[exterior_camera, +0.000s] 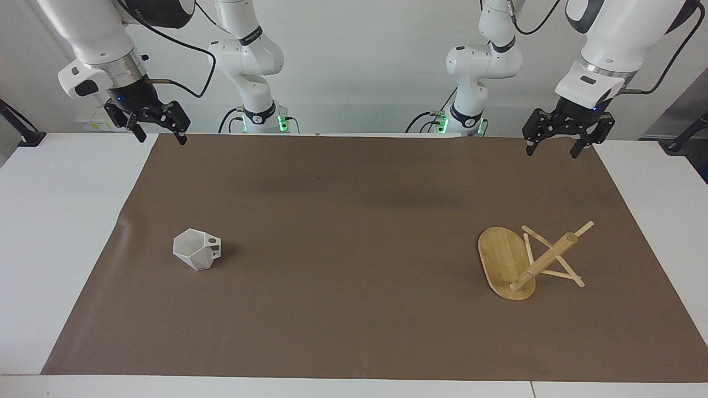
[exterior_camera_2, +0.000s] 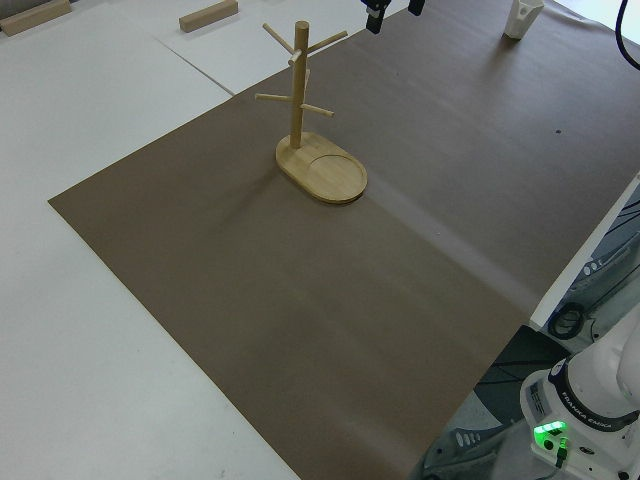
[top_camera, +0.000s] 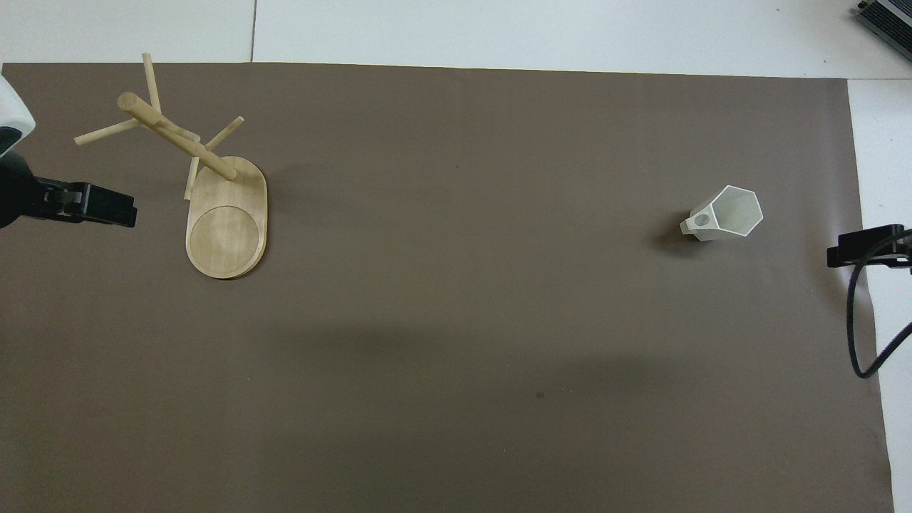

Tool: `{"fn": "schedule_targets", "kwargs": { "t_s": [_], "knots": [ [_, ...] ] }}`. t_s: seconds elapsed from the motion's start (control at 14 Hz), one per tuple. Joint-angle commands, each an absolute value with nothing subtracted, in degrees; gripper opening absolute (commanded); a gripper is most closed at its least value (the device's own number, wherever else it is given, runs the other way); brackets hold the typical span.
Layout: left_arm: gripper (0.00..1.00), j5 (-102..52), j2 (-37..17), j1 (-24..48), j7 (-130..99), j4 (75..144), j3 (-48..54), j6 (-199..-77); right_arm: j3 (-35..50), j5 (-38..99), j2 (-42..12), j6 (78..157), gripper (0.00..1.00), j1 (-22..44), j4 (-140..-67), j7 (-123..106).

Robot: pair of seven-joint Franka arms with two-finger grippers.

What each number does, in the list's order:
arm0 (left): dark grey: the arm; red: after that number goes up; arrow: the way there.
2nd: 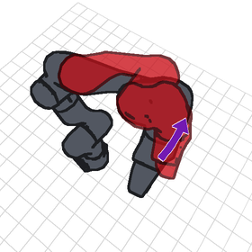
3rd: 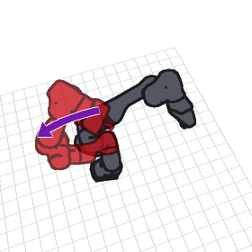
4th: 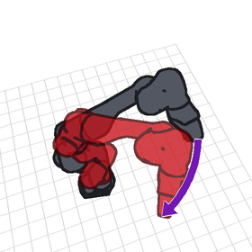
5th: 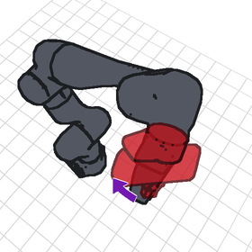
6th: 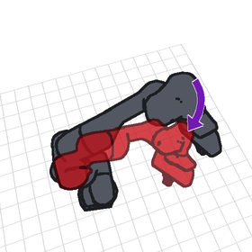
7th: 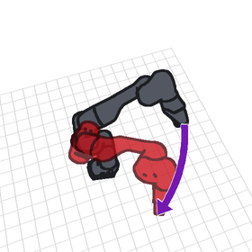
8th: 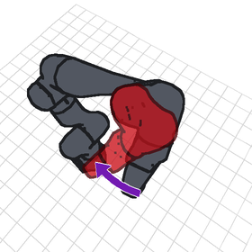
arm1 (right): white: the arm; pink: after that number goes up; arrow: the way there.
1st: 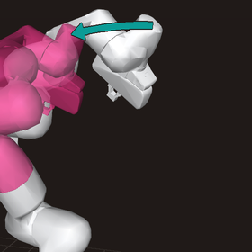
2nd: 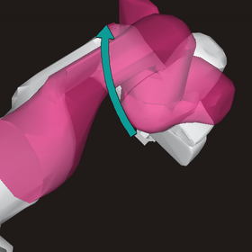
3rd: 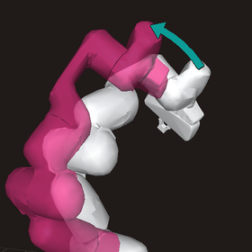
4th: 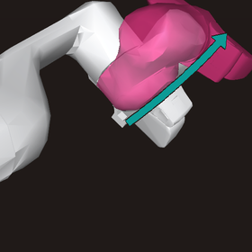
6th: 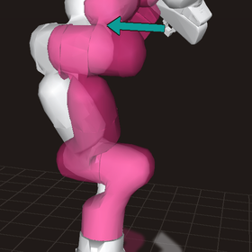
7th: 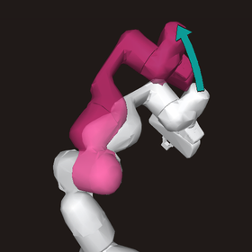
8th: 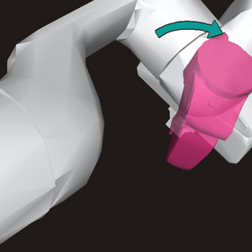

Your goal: Hang cup on rack

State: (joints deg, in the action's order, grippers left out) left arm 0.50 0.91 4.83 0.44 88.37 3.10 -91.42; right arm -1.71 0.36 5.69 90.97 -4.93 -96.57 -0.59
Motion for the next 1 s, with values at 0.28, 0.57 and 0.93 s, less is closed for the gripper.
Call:
{"fn": "schedule_targets", "kwargs": {
  "t_s": [0.28,0.57,0.93],
  "knots": [
    [1.0,-0.4,2.1,4.5,1.0,89.9,3.2,-92.0,-1.4,-0.7,7.2,92.9,1.0,-5.8,-98.6,-4.0],
    [1.0,-0.4,2.1,4.4,0.8,89.9,3.1,-91.5,-1.3,-0.8,7.2,93.2,1.0,-5.7,-98.6,-4.2],
    [1.0,-0.3,2.1,3.9,0.8,89.9,3.0,-91.5,-1.3,-0.7,7.2,93.1,1.0,-5.7,-98.7,-4.2]
  ]
}}
